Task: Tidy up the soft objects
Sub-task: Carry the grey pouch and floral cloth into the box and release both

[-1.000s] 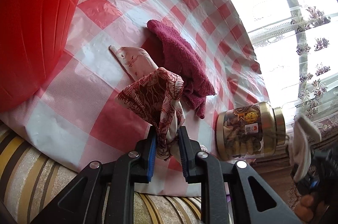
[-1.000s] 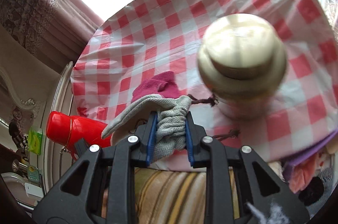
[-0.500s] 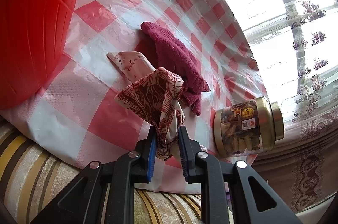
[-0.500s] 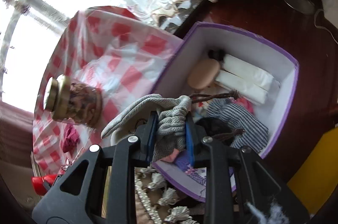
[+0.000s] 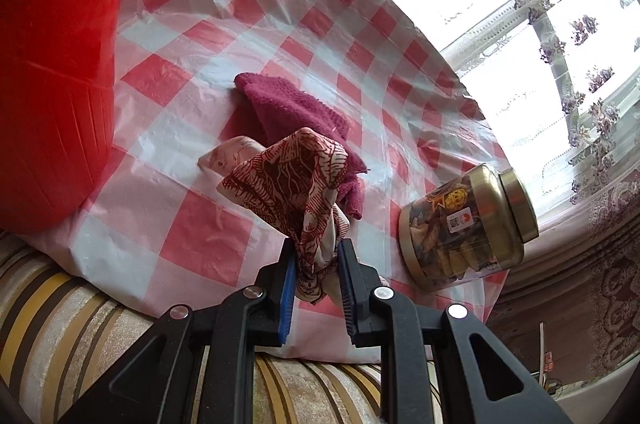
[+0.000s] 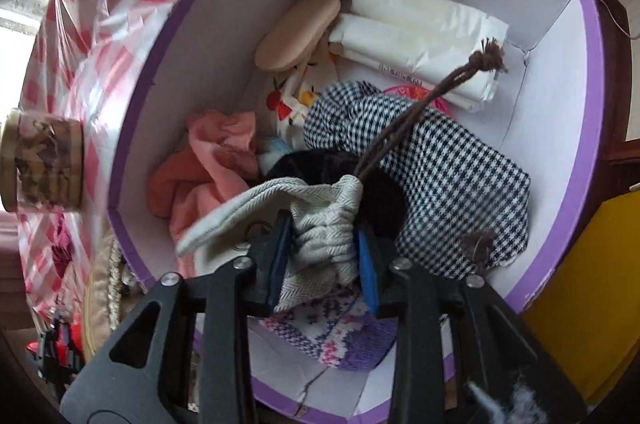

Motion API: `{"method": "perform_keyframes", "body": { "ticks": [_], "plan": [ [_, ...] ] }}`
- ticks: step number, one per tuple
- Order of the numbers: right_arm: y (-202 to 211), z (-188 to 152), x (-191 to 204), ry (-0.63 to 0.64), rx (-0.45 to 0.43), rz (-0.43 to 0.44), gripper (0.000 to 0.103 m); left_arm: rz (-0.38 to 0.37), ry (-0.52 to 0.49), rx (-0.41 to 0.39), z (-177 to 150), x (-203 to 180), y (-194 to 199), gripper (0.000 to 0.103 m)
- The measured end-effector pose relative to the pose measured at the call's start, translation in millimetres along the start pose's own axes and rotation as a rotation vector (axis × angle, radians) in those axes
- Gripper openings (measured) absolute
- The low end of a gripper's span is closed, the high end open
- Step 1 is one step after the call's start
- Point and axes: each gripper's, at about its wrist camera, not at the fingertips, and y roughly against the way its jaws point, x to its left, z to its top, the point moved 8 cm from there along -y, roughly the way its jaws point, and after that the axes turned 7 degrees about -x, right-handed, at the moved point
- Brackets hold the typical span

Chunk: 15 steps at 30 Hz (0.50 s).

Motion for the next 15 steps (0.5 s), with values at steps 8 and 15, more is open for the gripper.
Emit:
{"method": "perform_keyframes", "body": {
  "ticks": [8,15],
  "plan": [
    [-4,-24,13,0.329,0.084,-0.064,0.07,-0.17,-0.162,0.017,-20,-95,21,0.021],
    [16,-34,10,0.444,0.085,-0.06,0.079,-0.35,-0.32,0.146,-82,-202,15,0.021]
  ]
}}
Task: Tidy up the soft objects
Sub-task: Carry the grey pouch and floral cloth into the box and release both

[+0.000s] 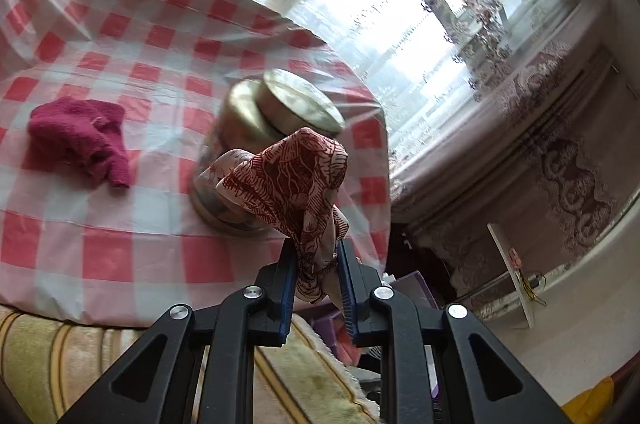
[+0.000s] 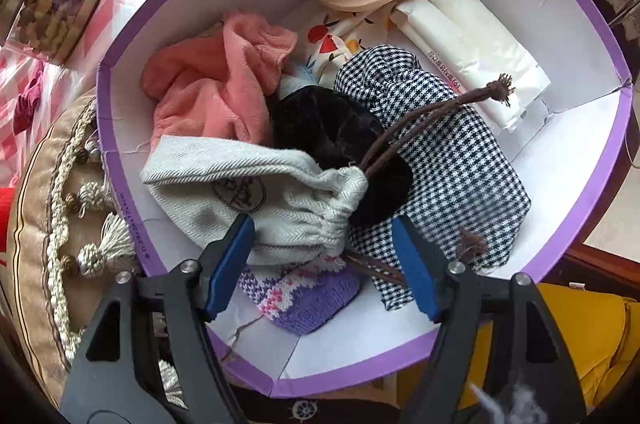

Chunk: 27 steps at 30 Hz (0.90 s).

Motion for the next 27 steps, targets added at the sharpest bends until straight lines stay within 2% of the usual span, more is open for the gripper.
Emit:
{"method": "perform_keyframes", "body": {
  "ticks": [1,4,11,12,14,17,20,24,27],
  "plan": [
    [5,-2,-2,0.009,-0.004,0.002,0.084,-0.02,-0.02,0.023,-5,-15,-9,0.021],
    [23,-8,-10,0.042,-0.036,0.013,0.085,-0.079,-0.071,0.098,-21,-53,-37,0.021],
    [56,-3,-29,0.043,-0.127,0.051,0.085,-0.143,-0.134,0.24,-60,-115,-93,0.022],
    [58,-1,-31,0.04,-0.133,0.052,0.085,-0.148,-0.139,0.257,-65,-121,-99,0.023],
    [59,0,-37,0.038,-0.136,0.064,0.085,-0.153,-0.155,0.301,-77,-130,-112,0.037],
    [54,11,-32,0.034,-0.137,0.08,0.085,-0.143,-0.164,0.34,-92,-131,-121,0.048],
    [44,17,-27,0.035,-0.14,0.089,0.085,-0.113,-0.157,0.352,-96,-121,-122,0.048],
    [49,25,-10,0.087,-0.186,0.137,0.085,-0.081,-0.132,0.321,-89,-102,-109,0.048],
    [46,36,14,0.206,-0.208,0.086,0.085,-0.06,-0.1,0.301,-84,-86,-100,0.048]
  ]
}}
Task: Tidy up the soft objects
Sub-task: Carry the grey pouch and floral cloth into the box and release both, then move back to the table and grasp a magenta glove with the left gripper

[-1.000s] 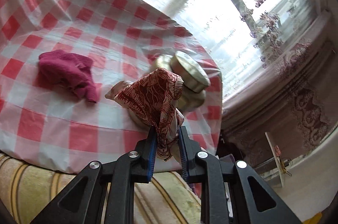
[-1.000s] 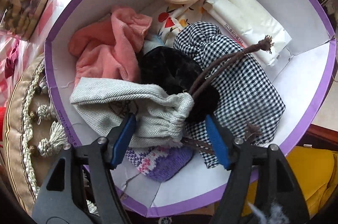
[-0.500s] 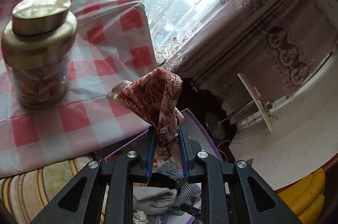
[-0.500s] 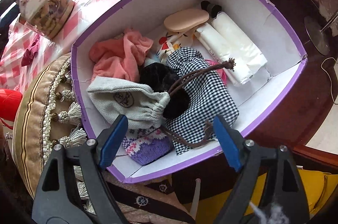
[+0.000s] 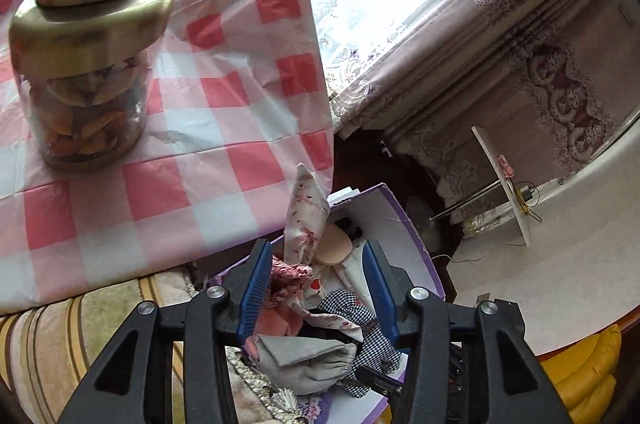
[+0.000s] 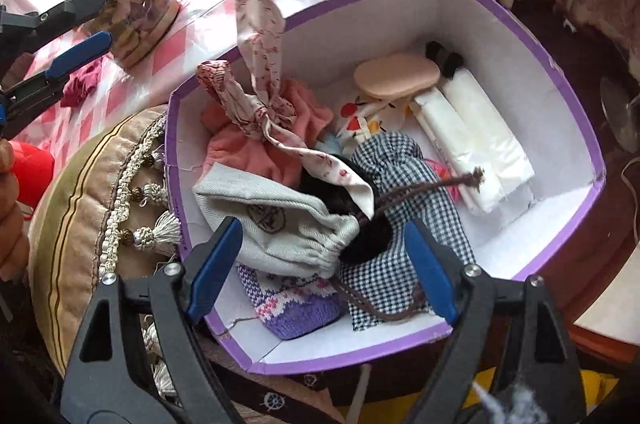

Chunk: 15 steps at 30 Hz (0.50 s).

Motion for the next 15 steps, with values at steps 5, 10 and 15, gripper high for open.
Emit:
{"method": "perform_keyframes", "body": {
  "ticks": [5,10,15],
  "plan": [
    [-32,16,34,0.226,0.067,-0.078,0.085,0.043,0.043,-0.033,-2,30,23,0.049],
    [-76,17,53,0.29,0.187,-0.047,0.085,0.082,0.087,-0.073,-2,61,48,0.048],
    [-99,10,49,0.271,0.253,-0.021,0.095,0.118,0.1,-0.111,-3,85,72,0.049]
  ]
}}
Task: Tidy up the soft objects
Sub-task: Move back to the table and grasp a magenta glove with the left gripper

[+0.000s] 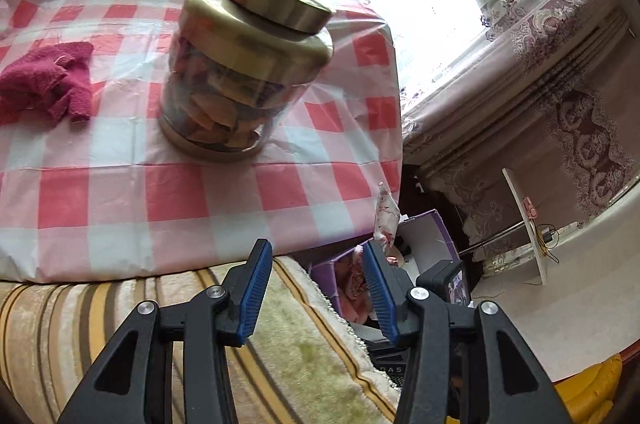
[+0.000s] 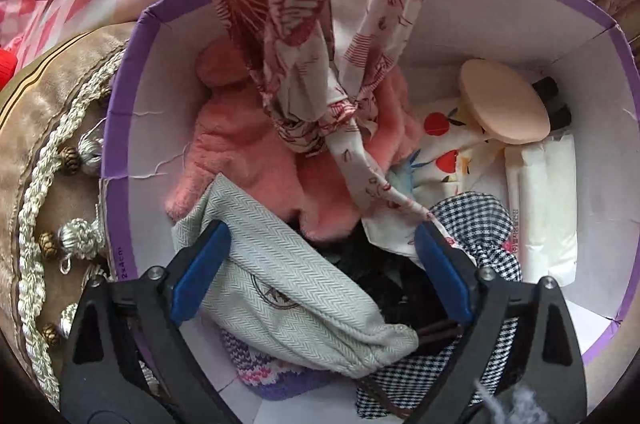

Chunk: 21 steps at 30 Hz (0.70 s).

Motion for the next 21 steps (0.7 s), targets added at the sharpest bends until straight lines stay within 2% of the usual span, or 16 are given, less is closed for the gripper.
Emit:
{"method": "perform_keyframes", "body": {
  "ticks": [6,11,14,18,21],
  "plan": [
    [4,-2,-10,-0.034,0.026,0.008,0.096,0.015,0.08,-0.017,1,33,13,0.049],
    [28,-9,-20,-0.044,0.016,0.037,0.096,0.043,0.103,-0.067,9,55,31,0.049],
    [55,-5,-29,-0.036,-0.039,0.021,0.096,0.053,0.142,-0.073,9,72,35,0.049],
    [94,22,-30,-0.047,-0.203,0.041,0.096,0.051,0.179,-0.074,8,82,36,0.049],
    [91,44,-23,-0.027,-0.224,-0.008,0.096,0.053,0.168,-0.083,10,82,40,0.049]
  ]
}}
